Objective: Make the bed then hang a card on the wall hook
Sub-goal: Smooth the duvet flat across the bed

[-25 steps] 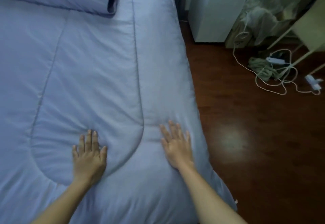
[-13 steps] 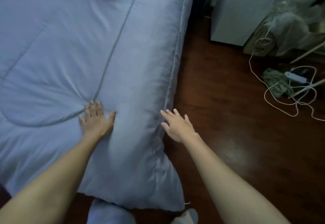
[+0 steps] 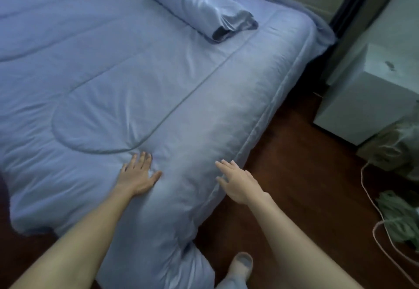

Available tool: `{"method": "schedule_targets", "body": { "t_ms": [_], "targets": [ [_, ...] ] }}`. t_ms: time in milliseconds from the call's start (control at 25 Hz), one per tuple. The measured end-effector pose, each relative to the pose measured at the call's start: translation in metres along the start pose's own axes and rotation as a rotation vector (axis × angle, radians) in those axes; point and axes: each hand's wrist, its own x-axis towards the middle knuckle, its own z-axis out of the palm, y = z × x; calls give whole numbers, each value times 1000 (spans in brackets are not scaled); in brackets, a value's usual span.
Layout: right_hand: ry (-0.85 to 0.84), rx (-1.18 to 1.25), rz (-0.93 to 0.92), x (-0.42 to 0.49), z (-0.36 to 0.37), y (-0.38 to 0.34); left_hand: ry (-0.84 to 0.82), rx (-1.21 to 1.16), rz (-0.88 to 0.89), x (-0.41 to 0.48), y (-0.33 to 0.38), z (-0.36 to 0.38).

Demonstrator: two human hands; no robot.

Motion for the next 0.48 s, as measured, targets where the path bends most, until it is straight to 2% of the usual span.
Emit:
{"method": "schedule_targets", "body": {
  "t_ms": [160,240,320,400,480],
  "targets": [
    [19,-48,-125,85,-23,1,232,-57,-32,6,-14,5],
    [88,-103,-202,140,-26,-10,328,-50,-10,12,-22,15],
    [126,-96,-398,197,-22,-47,329,-81,-29,16,-23,22],
    [39,-95,-629,239,-10,-97,278,-128,-31,14,-23,25],
    [-94,-184,-791,263,2,-129,318,-132,-26,14,-27,7]
  ]
}}
